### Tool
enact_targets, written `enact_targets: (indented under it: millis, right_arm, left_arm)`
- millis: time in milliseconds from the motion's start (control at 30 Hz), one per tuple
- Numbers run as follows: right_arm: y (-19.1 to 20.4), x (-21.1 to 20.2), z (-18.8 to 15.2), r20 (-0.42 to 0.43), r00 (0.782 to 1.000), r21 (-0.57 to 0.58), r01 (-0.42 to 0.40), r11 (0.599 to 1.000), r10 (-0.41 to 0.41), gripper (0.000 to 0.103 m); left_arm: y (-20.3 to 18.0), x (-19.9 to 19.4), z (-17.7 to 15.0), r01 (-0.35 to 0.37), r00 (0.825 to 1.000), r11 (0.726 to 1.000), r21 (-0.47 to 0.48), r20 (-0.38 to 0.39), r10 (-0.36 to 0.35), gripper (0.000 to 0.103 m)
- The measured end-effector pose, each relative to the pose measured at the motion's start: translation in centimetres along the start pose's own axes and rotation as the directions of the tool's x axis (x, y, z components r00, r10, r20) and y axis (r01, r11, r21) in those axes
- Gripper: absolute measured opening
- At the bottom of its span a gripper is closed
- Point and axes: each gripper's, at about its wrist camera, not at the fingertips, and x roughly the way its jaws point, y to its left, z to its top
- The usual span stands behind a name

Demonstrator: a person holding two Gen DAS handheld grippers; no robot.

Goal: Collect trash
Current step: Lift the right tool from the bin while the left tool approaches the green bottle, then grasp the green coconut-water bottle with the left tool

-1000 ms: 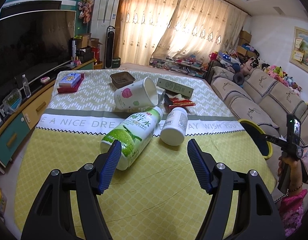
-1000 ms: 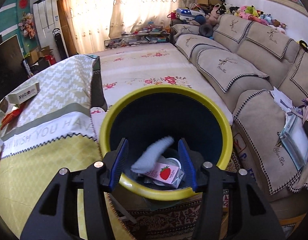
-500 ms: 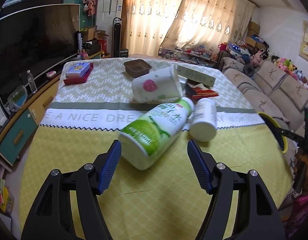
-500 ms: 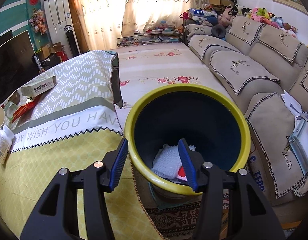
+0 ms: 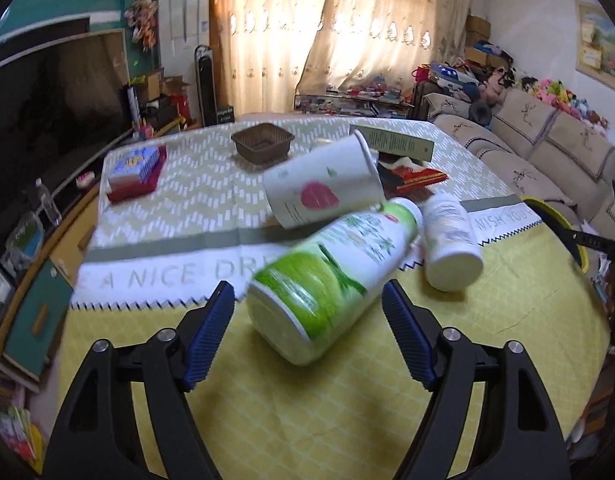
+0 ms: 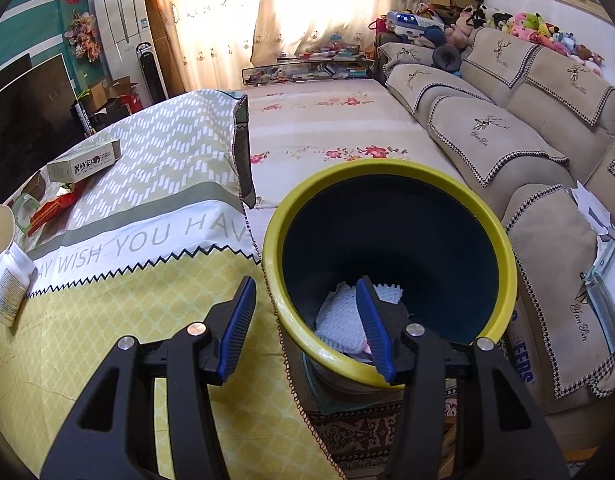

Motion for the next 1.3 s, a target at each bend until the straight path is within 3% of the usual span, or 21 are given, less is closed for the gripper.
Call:
enact_targets:
  millis: [100, 300, 400, 633, 700, 767, 900, 1067, 1300]
  right_arm:
    - [0.1, 0.2, 0.1, -0.003, 1.0, -0.005, -0.001, 1.0, 0.001, 0.05]
    - [-0.2, 0.3, 0.2, -0.012, 1.0, 0.003, -0.017, 1.0, 0.017, 0.05]
    - [-0.1, 0.4, 0.2, -0.015, 1.0, 0.0, -0.022, 1.0, 0.022, 0.051]
    - [0.0, 0.5, 0.1, -0.021, 0.999, -0.008, -0.036, 0.999, 0.036, 0.052]
    - [-0.1, 0.4, 0.1, -0.019, 0.999, -0.008, -0.043, 0.999, 0.043, 0.053]
    - [-0.1, 0.4, 0.1, -0.016, 0.999, -0.009, -0.045, 0.999, 0.045, 0.053]
    - [-0.1, 0.2, 0.0, -0.014, 0.999, -0.013, -0.052, 0.999, 0.052, 0.053]
    - [0.0, 0.1, 0.0, -0.014, 0.998, -0.021, -0.057, 0.998, 0.057, 0.053]
    - [0.0, 0.0, 0.0, -0.012, 0.998, -0.019, -0.066, 0.998, 0.066, 0.053]
  left_arm:
    - [-0.1, 0.6, 0.4, 0.003, 1.0, 0.998, 0.063, 0.002, -0.003, 0.081]
    - [0.0, 1.8, 1.0, 0.153, 0.988, 0.979, 0.132, -0.05, -0.148, 0.08]
    - [-0.2, 2.1, 0.9, 0.171, 0.984, 0.975, 0.14, -0.075, -0.162, 0.067]
    - [-0.9, 3.0, 0.2, 0.192, 0.975, 0.967, 0.17, -0.144, -0.168, 0.066]
    - [-1.0, 3.3, 0.1, 0.2, 0.972, 0.964, 0.176, -0.162, -0.172, 0.061]
    - [-1.1, 3.1, 0.2, 0.177, 0.978, 0.968, 0.175, -0.143, -0.153, 0.06]
    - [-1.3, 0.6, 0.7, 0.132, 0.991, 0.978, 0.16, -0.027, -0.129, 0.056]
    - [-1.9, -3.1, 2.7, 0.063, 0.99, 0.984, 0.167, 0.116, -0.083, 0.053]
    - [-2.0, -3.9, 4.9, 0.055, 0.99, 0.984, 0.167, 0.122, -0.076, 0.051]
